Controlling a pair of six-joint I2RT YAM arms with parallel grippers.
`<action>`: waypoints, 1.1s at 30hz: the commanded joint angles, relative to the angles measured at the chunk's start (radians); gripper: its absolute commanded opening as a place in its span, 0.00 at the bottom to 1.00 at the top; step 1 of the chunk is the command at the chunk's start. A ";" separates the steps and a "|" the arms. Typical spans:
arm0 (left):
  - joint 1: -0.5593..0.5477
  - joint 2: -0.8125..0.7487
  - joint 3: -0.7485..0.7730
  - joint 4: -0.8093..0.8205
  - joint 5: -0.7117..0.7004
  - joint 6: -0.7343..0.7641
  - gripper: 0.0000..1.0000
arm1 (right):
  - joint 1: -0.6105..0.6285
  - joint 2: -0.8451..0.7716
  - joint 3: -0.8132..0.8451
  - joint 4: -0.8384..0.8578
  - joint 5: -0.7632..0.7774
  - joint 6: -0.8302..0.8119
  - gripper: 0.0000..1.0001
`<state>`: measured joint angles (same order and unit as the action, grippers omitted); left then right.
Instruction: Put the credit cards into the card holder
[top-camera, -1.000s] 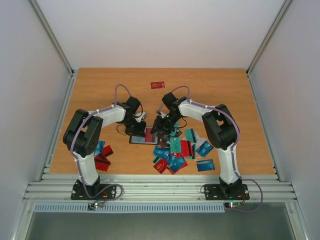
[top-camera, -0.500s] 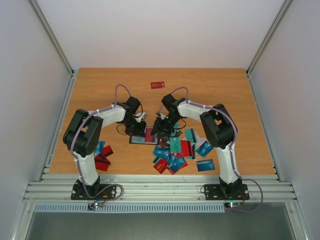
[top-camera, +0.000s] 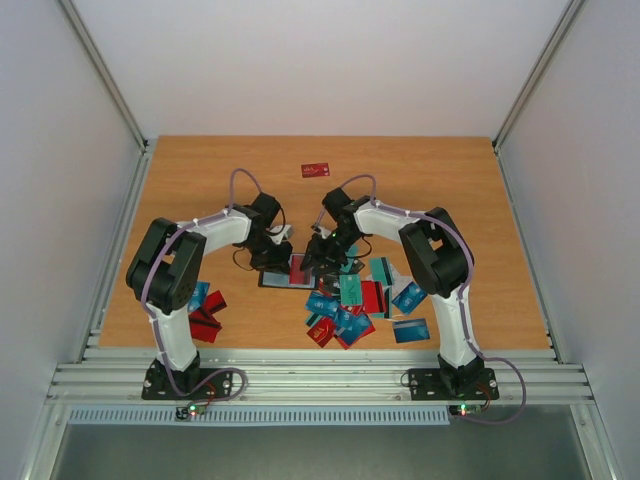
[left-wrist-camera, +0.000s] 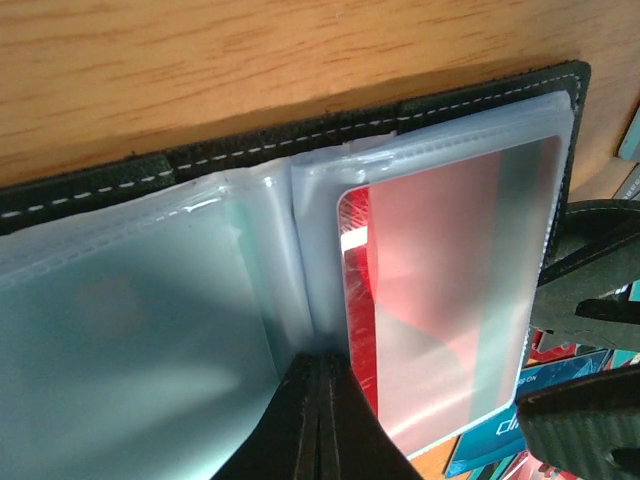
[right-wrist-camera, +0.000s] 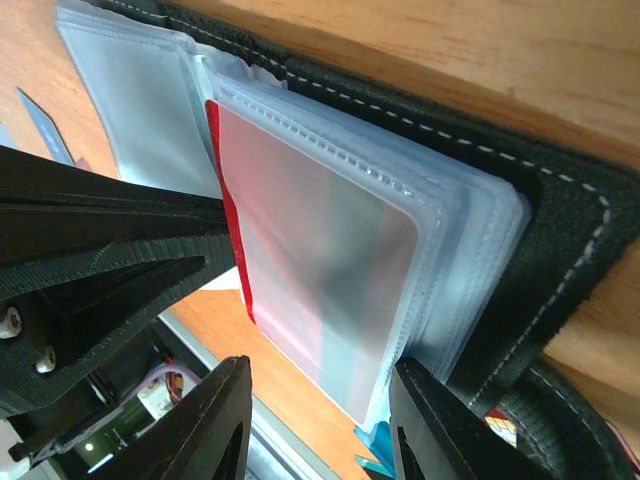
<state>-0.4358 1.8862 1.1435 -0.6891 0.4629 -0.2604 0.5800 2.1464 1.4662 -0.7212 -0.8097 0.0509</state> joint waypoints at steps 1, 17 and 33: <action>-0.015 0.055 -0.010 0.018 0.012 0.007 0.00 | 0.017 -0.030 0.009 0.052 -0.037 0.015 0.39; -0.015 0.015 0.011 -0.017 0.004 -0.018 0.00 | 0.028 -0.053 0.008 0.060 -0.048 0.023 0.39; -0.007 -0.263 -0.009 -0.176 -0.128 -0.109 0.02 | 0.029 -0.044 0.035 0.030 -0.026 0.046 0.38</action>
<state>-0.4454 1.7172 1.1576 -0.8040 0.3889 -0.3336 0.5999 2.1326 1.4666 -0.6739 -0.8448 0.0788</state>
